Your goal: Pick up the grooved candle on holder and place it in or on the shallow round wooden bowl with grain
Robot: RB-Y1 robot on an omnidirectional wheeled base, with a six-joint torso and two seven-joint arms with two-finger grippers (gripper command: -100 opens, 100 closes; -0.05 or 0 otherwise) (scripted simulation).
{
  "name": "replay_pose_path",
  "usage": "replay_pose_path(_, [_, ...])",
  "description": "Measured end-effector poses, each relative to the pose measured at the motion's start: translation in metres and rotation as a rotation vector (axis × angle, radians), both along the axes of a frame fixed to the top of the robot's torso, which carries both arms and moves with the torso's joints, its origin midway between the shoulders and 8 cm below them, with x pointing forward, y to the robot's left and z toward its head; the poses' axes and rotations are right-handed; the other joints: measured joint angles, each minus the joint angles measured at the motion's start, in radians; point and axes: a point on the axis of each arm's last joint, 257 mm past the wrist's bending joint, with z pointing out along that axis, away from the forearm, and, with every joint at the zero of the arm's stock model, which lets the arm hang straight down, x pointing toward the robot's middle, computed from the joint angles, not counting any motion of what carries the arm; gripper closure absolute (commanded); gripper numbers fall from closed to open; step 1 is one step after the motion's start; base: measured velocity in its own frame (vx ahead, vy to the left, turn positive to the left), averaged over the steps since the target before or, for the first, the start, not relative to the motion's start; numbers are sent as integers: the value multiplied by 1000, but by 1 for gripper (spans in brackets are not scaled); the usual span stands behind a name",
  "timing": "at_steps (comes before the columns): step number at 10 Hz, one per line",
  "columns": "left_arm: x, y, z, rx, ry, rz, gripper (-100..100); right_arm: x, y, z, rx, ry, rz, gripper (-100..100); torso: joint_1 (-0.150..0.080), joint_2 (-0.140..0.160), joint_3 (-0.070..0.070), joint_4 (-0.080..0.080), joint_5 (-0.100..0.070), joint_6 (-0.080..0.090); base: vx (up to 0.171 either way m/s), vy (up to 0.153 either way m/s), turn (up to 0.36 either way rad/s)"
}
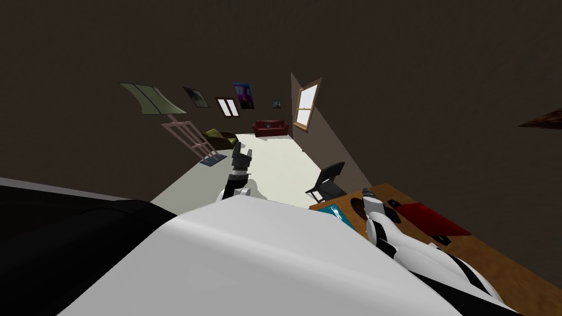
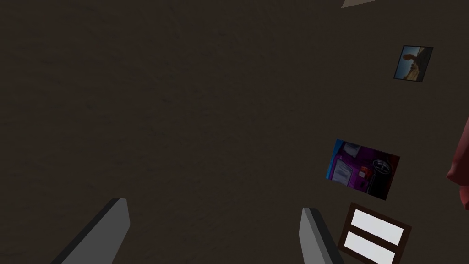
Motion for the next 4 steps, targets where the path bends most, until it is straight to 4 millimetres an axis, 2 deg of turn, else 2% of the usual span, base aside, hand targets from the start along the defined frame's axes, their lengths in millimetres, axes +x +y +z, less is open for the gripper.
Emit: replay_pose_path(4, [0,0,0,0,0,0,0,0,0,0,0,0,0,0,0,0,0,0,0,0,0,0,0])
